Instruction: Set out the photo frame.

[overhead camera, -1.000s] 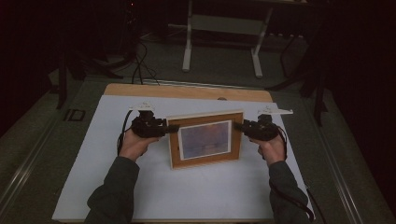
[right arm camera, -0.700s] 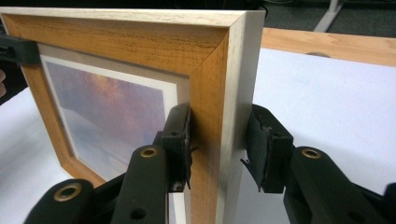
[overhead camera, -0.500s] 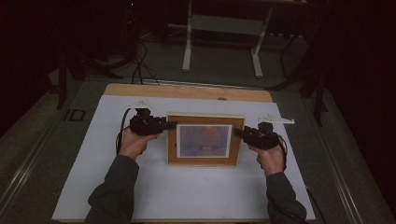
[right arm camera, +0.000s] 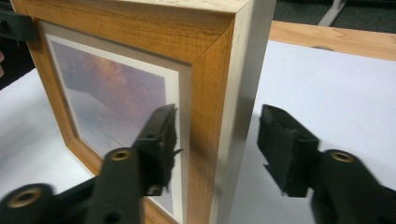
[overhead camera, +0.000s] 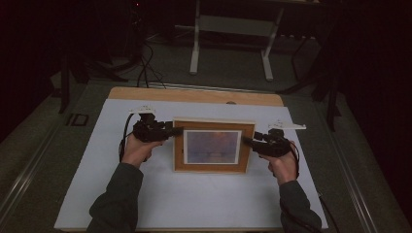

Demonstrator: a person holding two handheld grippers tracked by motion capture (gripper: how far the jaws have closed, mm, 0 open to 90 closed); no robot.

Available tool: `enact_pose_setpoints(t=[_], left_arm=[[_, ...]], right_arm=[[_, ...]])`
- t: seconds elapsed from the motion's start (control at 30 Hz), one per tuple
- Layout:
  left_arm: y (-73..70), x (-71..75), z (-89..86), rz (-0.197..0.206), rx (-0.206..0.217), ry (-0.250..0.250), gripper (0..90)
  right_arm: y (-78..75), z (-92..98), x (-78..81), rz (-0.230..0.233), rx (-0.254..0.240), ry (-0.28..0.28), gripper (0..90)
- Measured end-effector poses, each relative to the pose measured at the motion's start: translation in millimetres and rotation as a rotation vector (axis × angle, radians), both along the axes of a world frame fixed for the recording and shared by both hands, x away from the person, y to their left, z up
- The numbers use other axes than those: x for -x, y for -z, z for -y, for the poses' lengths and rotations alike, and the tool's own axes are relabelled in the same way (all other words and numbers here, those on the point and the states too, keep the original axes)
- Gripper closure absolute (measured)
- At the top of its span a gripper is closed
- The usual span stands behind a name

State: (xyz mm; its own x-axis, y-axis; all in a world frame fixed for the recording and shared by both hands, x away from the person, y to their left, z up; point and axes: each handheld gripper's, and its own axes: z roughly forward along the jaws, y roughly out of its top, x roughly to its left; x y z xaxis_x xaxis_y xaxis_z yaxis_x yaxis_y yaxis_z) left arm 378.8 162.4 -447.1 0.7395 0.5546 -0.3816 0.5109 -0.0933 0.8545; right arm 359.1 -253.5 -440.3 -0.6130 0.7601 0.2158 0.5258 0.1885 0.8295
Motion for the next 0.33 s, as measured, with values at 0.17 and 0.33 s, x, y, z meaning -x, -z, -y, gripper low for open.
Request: enact_pose_setpoints(t=[0.17,0.33], left_arm=[[-2.8,8.0,-5.3,0.014,0.002,-0.015,47.9],[-6.4,20.7,-13.6,0.035,-0.037,-0.081,45.6]], right_arm=[[-3.5,2.8,3.3,0.015,-0.013,-0.024,37.1],[-8.2,8.9,7.7,0.02,-0.021,-0.028,33.4]])
